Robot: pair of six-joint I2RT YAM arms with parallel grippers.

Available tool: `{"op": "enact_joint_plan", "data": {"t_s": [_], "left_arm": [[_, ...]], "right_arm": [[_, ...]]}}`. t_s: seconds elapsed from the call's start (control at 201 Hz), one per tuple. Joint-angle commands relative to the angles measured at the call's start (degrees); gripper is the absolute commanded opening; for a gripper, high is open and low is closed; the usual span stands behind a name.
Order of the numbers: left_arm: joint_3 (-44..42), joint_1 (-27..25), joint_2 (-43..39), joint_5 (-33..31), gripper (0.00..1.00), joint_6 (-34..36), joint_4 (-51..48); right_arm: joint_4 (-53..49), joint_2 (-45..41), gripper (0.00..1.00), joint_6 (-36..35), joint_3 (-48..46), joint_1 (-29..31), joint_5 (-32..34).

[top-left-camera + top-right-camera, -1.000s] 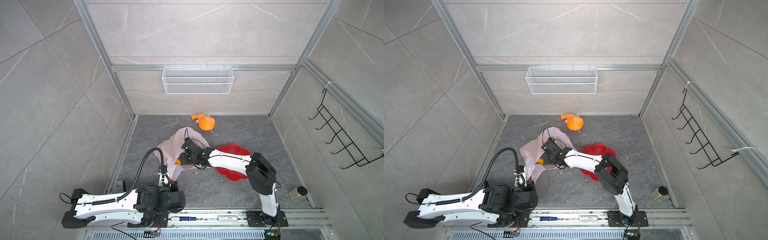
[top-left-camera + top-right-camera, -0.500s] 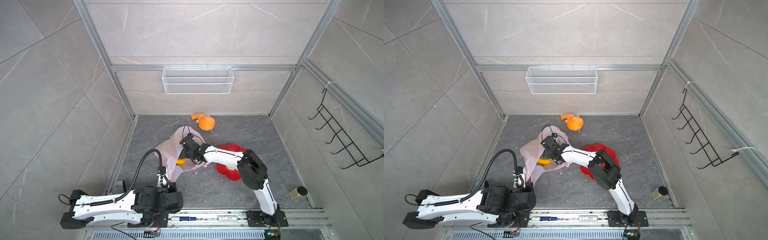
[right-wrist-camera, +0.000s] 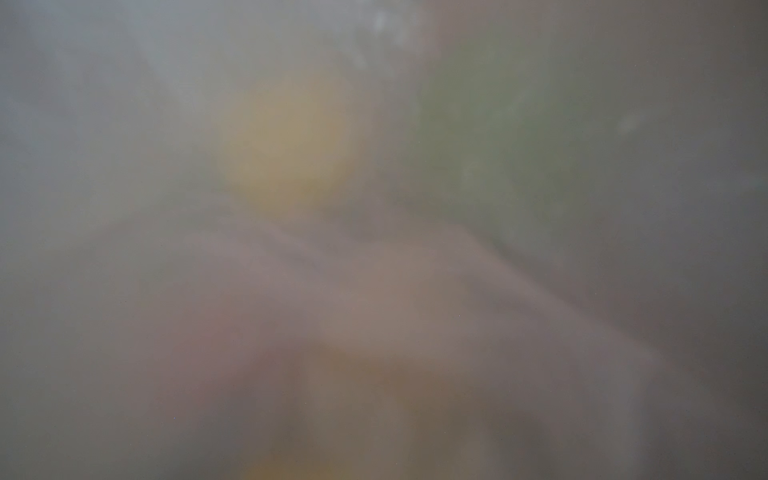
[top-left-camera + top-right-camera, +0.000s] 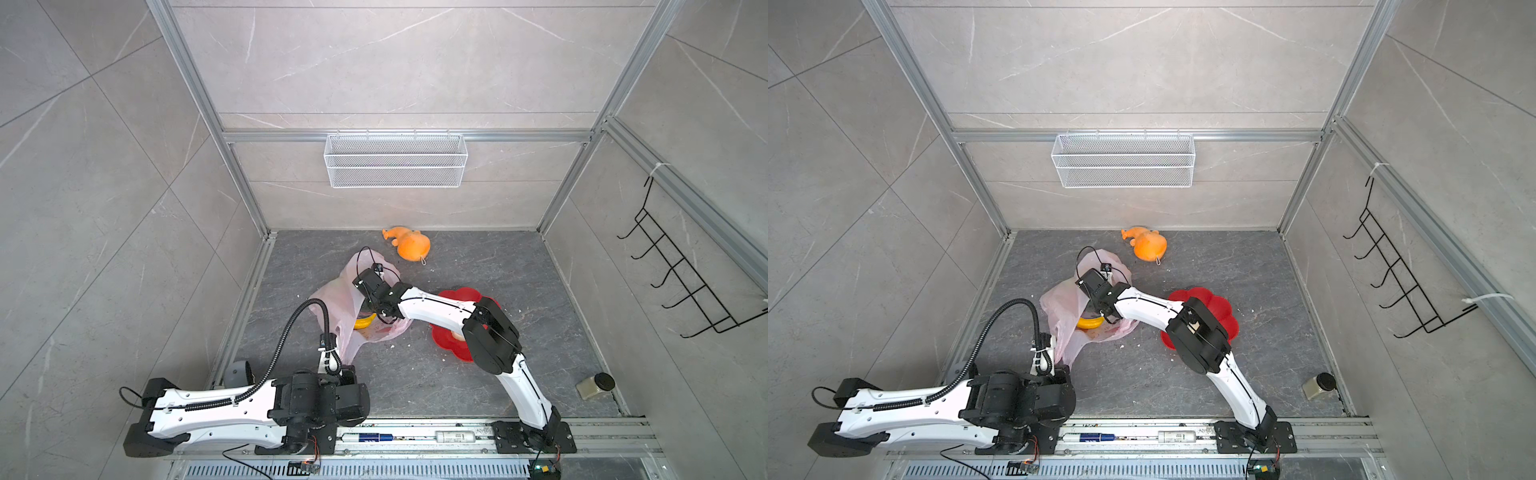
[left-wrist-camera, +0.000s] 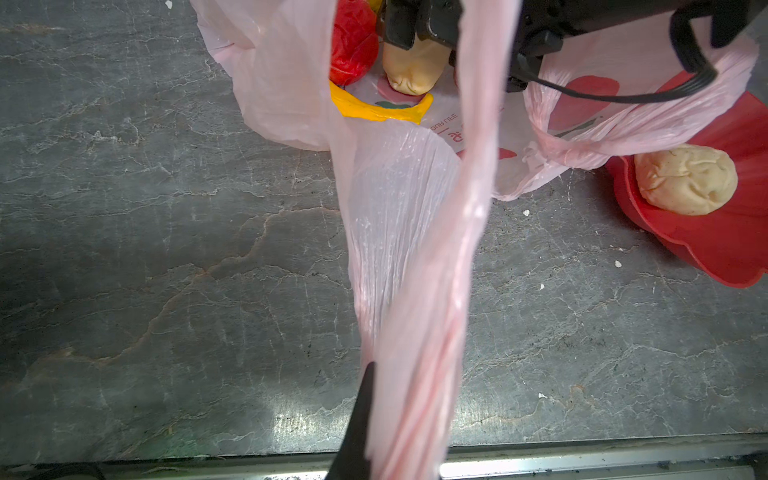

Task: Take the fake fruits out of the plastic bag
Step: 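Grasp a second beige fruit inside the bag with the right gripper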

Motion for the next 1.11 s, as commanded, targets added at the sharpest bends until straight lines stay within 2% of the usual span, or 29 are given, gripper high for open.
{"op": "enact_joint_plan", "data": {"t_s": [0.0,0.259,0.453,0.637,0.737,1.1], "left_arm": [[1.86,-0.14,-0.66,-1.82,0.0,1.28,0.33],[1.95,-0.09,-1.1,-2.15,0.0,1.65,0.26],[1.6,-0.14,-1.92,-2.59,0.0,1.43,0.21],[1.38,-0.14,-2.15,-3.73,0.0,0.81,0.09],[1.42,-0.14,-1.88,-4.28,0.0,-1.09,-1.08],[2.16,-0.14,-0.98,-7.23,0.0,-8.89,-6.83]], "right_arm": [[-2.97,2.49,0.86,0.45,2.71,-0.41,2.24],[-3.96,5.21,0.83,0.32,5.36,-1.17,1.86],[-3.16,4.87,0.72,-0.67,4.89,-1.58,1.16],[-1.5,1.52,0.52,-2.48,2.1,-1.53,0.0],[-1.2,-0.81,0.45,-4.09,0.48,-1.6,-1.42],[1.05,-11.39,0.39,-9.26,-9.76,-0.87,-7.21]]}}
